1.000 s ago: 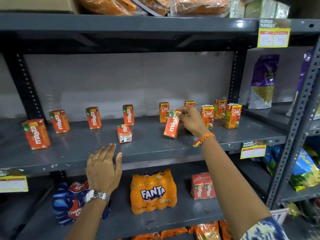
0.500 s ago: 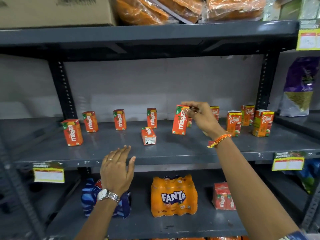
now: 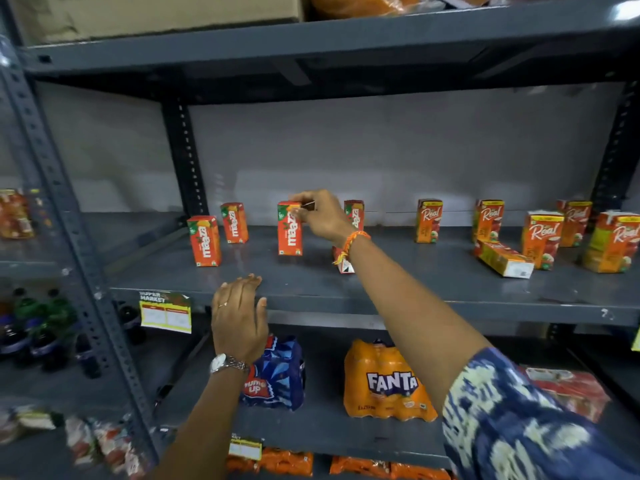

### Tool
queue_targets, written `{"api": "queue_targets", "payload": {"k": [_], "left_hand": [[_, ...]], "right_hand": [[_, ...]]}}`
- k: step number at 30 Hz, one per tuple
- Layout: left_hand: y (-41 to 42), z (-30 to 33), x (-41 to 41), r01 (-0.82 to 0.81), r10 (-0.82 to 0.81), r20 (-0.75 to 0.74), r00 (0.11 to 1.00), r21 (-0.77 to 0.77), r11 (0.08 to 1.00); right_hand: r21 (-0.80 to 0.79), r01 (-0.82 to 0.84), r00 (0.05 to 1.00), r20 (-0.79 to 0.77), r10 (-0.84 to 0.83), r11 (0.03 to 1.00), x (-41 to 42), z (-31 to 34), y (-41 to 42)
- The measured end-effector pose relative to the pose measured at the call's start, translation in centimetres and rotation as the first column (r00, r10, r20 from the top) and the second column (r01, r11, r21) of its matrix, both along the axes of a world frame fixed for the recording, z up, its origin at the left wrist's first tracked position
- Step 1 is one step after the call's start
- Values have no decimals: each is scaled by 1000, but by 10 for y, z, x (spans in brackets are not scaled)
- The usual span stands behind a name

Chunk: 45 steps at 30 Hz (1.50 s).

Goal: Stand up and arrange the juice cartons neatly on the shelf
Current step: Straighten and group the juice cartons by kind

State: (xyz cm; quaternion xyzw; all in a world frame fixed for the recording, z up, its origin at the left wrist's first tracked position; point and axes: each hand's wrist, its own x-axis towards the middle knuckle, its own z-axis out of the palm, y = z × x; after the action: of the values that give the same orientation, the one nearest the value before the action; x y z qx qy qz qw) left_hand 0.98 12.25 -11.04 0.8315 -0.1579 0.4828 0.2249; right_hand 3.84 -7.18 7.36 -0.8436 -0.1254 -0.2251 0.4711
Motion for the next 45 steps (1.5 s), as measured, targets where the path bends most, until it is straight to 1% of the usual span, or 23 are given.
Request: {"api": "queue_targets", "payload": {"k": [5,8,12,15,17,20,22,25,28,30,33,37,39,40,42,44,45], "left_hand": [[2,-2,2,4,-4,21,1000,7,1000],[1,-2,3,7,-7,31,999,5,1000],[-1,-1,3,14,-14,24,1000,2,1000],[-1,-1,2,16,-16,24,1000,0,1000],[-1,-1,3,12,-12,29,999,4,1000],[-2,-3,4,4,-4,29,1000,5,1000],[-3,-4,4,-1,1,22,1000,-6,1000],[-4,-5,5,-7,7,13,1000,-20,1000],[-4,-5,5,-12,12,15,1000,-18,1000],[-3,-5,5,-13,13,15,1000,-9,1000],[0,-4,3,-12,12,7,1000,-4,1000],[-2,-2,0,-12,12,-15,1000,5,1000],[-2,-2,-1,-11,11,-31,999,7,1000],[-2,-2,-1,-9,9,-33,999,5,1000],[-3,-1,-2,-8,7,-32,999,-10,1000],[-5,1,-4,-13,12,-36,999,-24,1000],[-7,2,-5,-20,19,-36,999,-27,999]], "right_hand": [[-20,-5,999,-43,4,1000,18,-10,23],[-59,7,999,-31,-9,998,22,-19,27],[-93,10,1000,-13,-11,996,19,-22,25],[-133,8,999,-46,-14,991,13,-14,13],[-125,110,992,-43,-116,986,8,-9,-4],[-191,368,922,-54,-384,910,-3,-10,-41],[-255,430,877,-107,-468,866,-13,-15,-60],[-367,388,835,-249,-491,846,-27,-25,-67],[-408,300,810,-368,-456,862,-32,-31,-62],[-417,280,804,-390,-449,865,-33,-32,-54],[-438,240,827,-375,-419,866,-34,-31,-43],[-395,232,851,-360,-382,889,-31,-30,-36],[-301,248,855,-379,-355,921,-28,-34,-40],[-227,257,858,-395,-330,939,-28,-37,-44],[-14,259,869,-433,-240,966,-30,-41,-53],[219,243,892,-432,-130,945,-33,-45,-62],[300,230,906,-414,-91,926,-36,-46,-67]]}}
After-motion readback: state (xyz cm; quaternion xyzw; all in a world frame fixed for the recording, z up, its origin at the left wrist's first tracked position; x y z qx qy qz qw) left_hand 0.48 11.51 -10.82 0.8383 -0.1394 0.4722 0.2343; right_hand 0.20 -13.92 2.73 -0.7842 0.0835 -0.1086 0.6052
